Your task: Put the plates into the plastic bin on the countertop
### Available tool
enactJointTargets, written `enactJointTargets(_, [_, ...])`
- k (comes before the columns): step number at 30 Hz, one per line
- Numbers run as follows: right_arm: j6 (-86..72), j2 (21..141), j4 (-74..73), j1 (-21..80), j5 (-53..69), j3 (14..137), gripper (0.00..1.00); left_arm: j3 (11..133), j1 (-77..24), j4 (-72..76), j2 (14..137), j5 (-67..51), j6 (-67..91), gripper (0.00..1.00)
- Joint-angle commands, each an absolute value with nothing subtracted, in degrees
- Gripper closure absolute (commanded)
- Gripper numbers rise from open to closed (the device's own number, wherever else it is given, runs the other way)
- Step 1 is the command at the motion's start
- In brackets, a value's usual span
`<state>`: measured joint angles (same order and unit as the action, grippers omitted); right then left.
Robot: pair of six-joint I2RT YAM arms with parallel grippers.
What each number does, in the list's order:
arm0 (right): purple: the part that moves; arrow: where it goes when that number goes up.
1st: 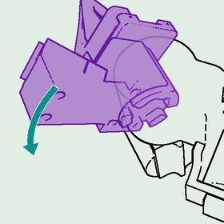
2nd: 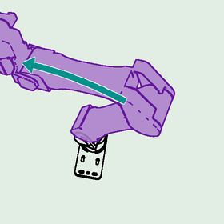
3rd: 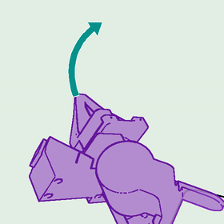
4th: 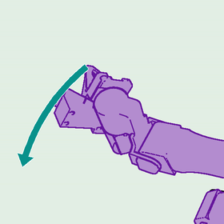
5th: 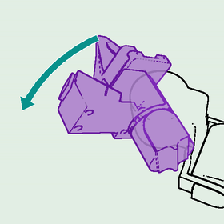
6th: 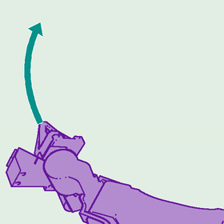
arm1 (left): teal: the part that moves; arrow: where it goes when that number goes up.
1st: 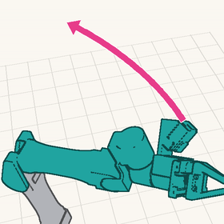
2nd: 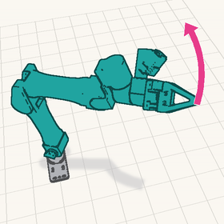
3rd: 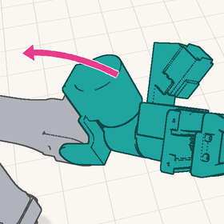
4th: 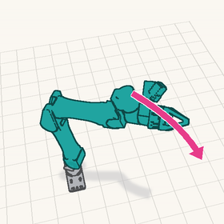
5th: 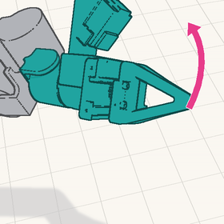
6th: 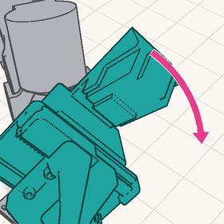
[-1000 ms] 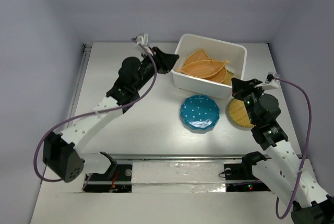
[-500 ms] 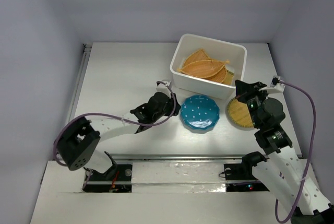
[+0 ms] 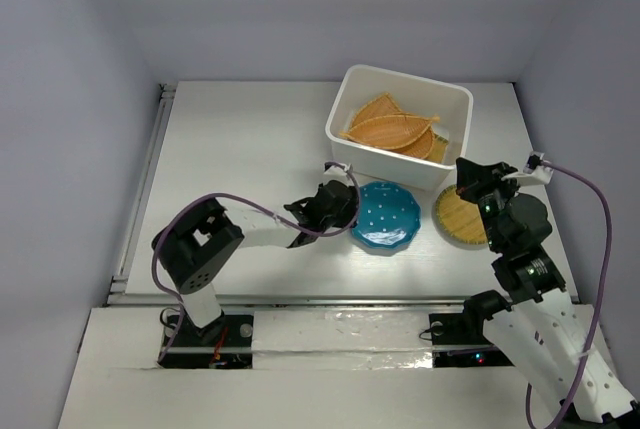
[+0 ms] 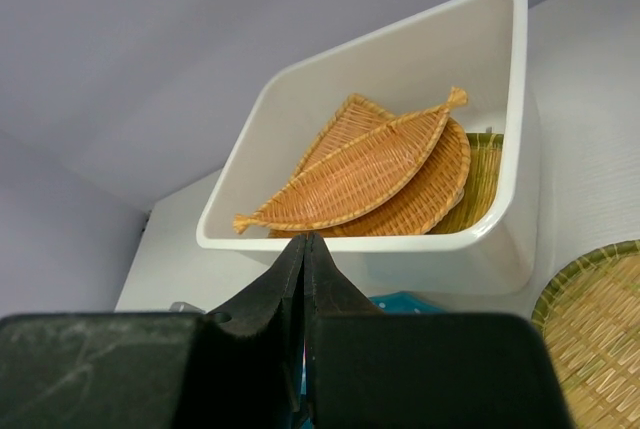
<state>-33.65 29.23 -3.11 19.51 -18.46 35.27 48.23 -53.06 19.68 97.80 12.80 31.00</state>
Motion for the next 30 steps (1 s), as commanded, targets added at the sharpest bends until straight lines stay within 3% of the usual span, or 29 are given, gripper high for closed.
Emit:
enactJointTargets(1, [-32.78, 29.0, -2.55, 19.34, -19.51, 35.69, 0.96, 50.89, -53.44, 19.6, 98.78, 14.59, 30.5, 0.6])
enactJointTargets(12, [-32.34, 29.18, -1.84, 19.34, -19.25, 35.6, 0.96, 52.47, -53.44, 19.34, 103.97, 14.41, 30.41, 0.66])
enactJointTargets(16, [-32.43, 29.09, -1.85, 19.34, -19.16, 35.6, 0.96, 53.26, -53.44, 18.9, 105.99, 14.59, 30.15, 0.78])
enactJointTargets(17, [-32.52, 29.09, -1.76, 19.34, -19.16, 35.6, 0.96, 53.61, -53.44, 18.72, 106.78, 14.59, 30.15, 0.86])
enactJointTargets(20, [-32.52, 28.74, -1.85, 19.34, -19.34, 35.6, 0.96, 53.62, -53.44, 18.19, 107.93, 14.94, 30.15, 1.0])
enactJointTargets(30, [-32.52, 28.12, -2.11, 19.34, -19.42, 35.68, 0.96, 45.72, -53.44, 21.61, 98.54, 17.23, 31.38, 1.0])
